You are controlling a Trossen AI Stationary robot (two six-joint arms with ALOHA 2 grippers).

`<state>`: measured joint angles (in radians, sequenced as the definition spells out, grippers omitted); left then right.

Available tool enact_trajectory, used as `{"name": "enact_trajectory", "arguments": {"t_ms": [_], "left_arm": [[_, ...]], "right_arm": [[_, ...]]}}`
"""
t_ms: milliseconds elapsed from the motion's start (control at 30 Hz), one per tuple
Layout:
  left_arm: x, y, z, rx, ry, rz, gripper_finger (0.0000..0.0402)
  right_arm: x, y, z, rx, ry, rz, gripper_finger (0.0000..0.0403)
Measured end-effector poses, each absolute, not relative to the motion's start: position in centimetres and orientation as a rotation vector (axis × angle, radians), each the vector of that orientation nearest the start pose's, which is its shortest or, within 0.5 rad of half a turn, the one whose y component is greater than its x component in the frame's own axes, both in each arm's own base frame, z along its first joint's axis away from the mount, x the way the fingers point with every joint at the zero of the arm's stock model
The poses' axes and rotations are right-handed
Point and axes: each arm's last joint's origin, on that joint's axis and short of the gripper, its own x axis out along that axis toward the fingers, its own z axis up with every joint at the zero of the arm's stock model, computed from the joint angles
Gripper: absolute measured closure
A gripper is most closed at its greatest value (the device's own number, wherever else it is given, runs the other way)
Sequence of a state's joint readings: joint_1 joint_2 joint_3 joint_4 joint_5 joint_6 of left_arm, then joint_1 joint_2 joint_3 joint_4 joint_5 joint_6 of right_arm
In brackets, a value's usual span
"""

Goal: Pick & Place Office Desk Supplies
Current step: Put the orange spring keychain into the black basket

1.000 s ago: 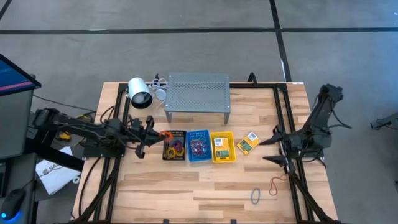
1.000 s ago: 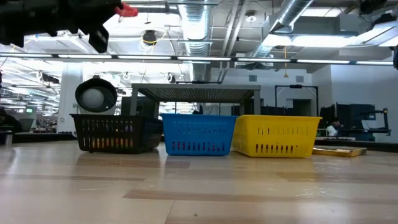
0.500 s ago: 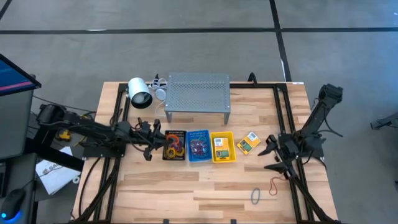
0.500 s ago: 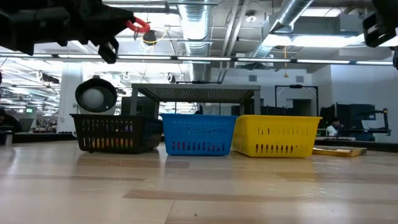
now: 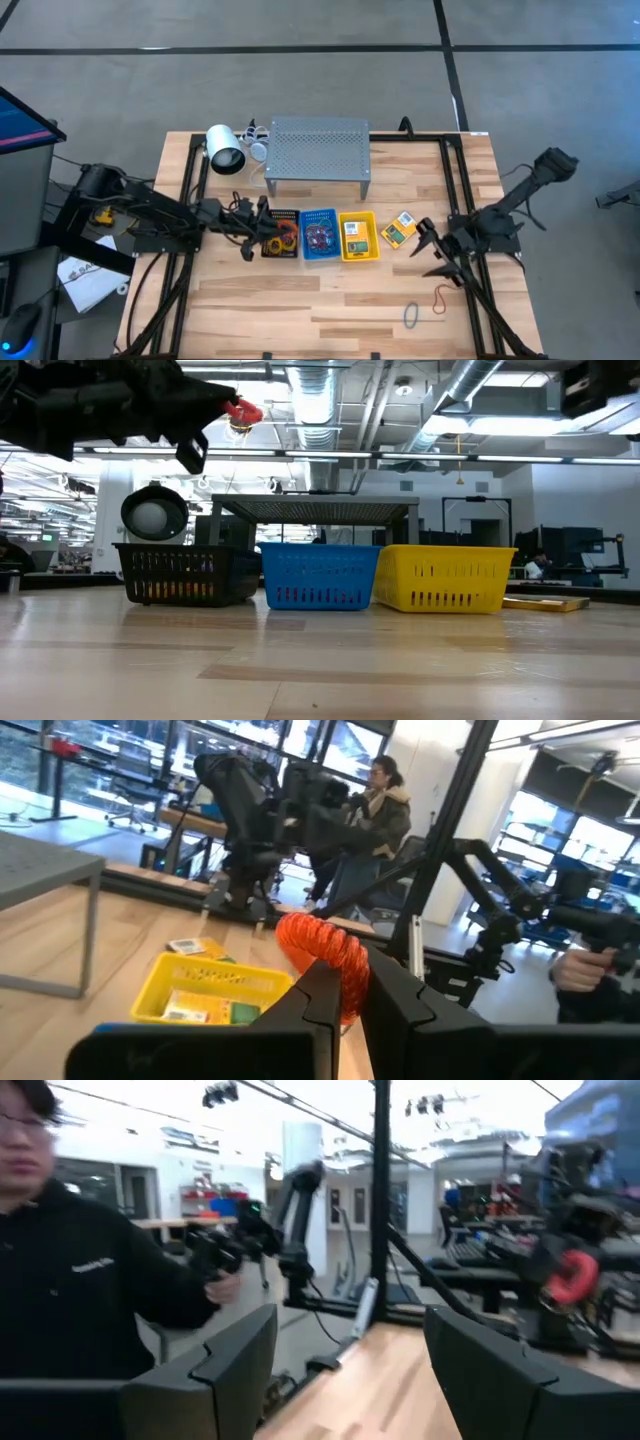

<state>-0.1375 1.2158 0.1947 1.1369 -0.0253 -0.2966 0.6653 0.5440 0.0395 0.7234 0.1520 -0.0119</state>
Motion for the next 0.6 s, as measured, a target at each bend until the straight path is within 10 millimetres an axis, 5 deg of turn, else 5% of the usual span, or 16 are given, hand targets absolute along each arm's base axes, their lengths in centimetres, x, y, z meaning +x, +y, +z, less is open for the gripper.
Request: {"name": "enact_trajectory", "arguments": {"t_ms": [600], "left_arm": [[20.9,-3.0,18.0,-0.325,0.02,-0.161,0.0382]], "right_arm": [[11.9,4.5,18.7,0.131,-0.094,0.43,0.0154]]}}
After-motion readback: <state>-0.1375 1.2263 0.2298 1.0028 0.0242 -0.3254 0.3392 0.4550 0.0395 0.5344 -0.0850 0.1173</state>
